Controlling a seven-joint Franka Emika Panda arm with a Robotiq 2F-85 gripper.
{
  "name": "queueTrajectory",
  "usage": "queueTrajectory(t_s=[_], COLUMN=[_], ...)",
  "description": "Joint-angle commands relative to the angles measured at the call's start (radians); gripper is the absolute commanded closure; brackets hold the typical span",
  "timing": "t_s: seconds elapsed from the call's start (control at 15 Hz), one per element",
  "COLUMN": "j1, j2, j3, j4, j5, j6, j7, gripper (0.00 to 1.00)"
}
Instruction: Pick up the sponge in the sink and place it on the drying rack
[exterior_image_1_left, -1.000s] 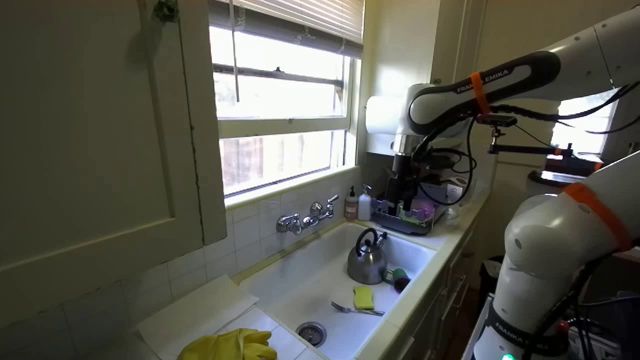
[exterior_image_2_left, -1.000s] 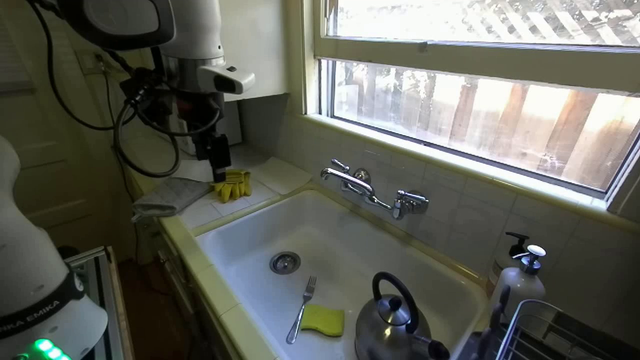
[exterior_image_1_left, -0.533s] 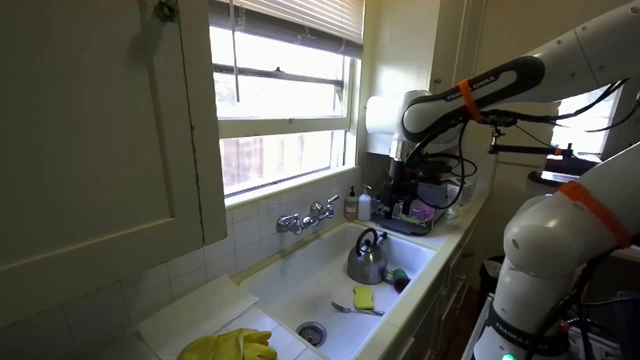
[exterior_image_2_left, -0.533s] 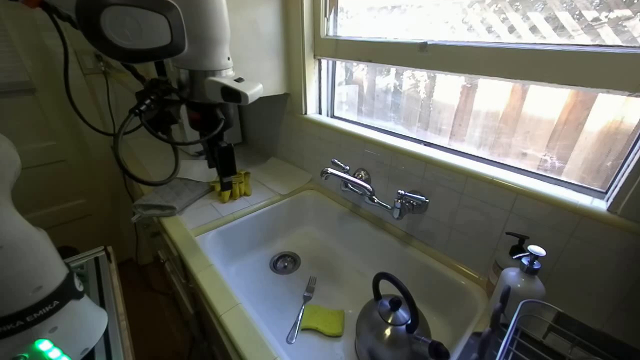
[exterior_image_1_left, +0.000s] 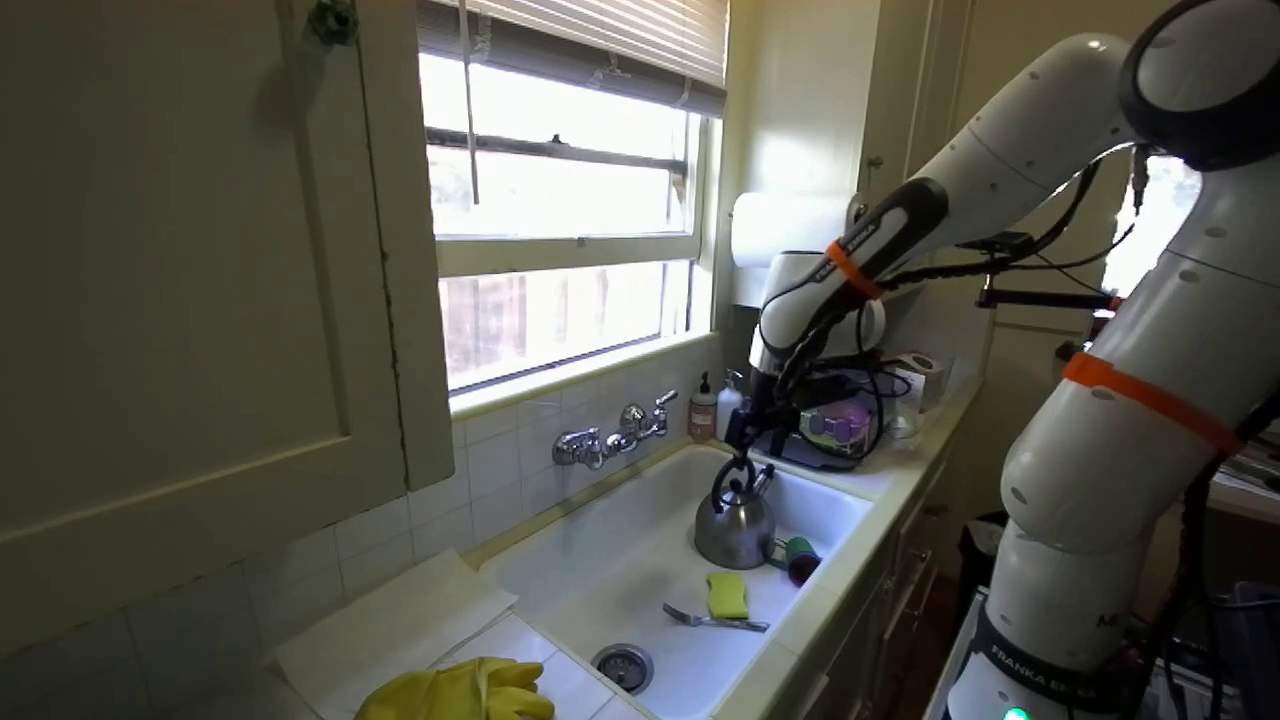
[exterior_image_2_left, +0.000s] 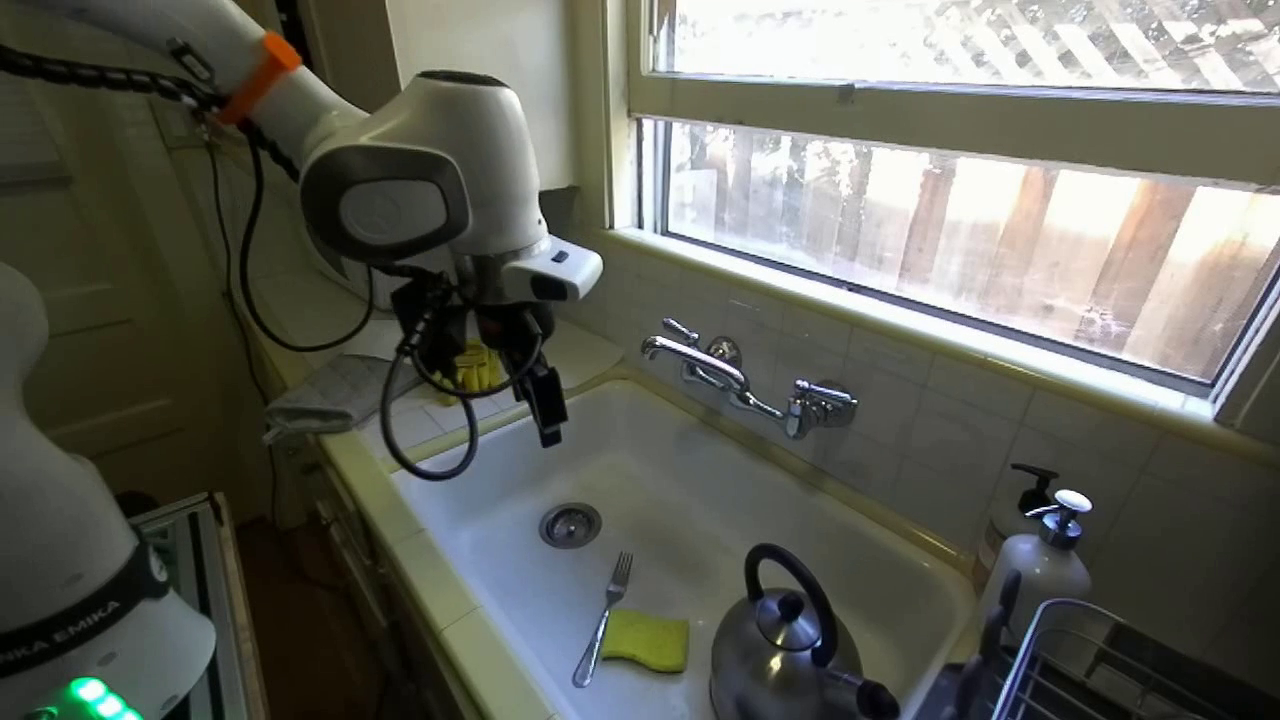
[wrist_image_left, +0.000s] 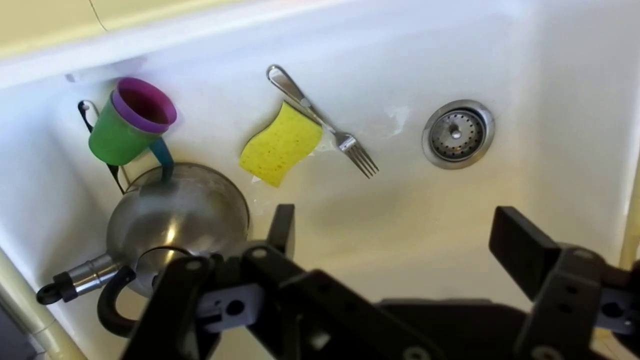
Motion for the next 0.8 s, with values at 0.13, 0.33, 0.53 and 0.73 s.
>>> queueTrajectory(t_s=[0.13, 0.33, 0.53, 0.73], j1=[-0.032, -0.053, -0.076, -0.090], j2=[0.313, 0.450, 0.568, 0.668], j3=[-0.002, -0.023, -0.039, -0.054], j4=[0.056, 0.109, 0.175, 0.243], j5=[-0.018, 0.003, 0.022, 0.024], j6=[0.277, 0.343, 0.351, 0.336], j7=[0.030, 0.045, 0.048, 0.076], gripper=[0.00, 0.00, 0.00, 0.00])
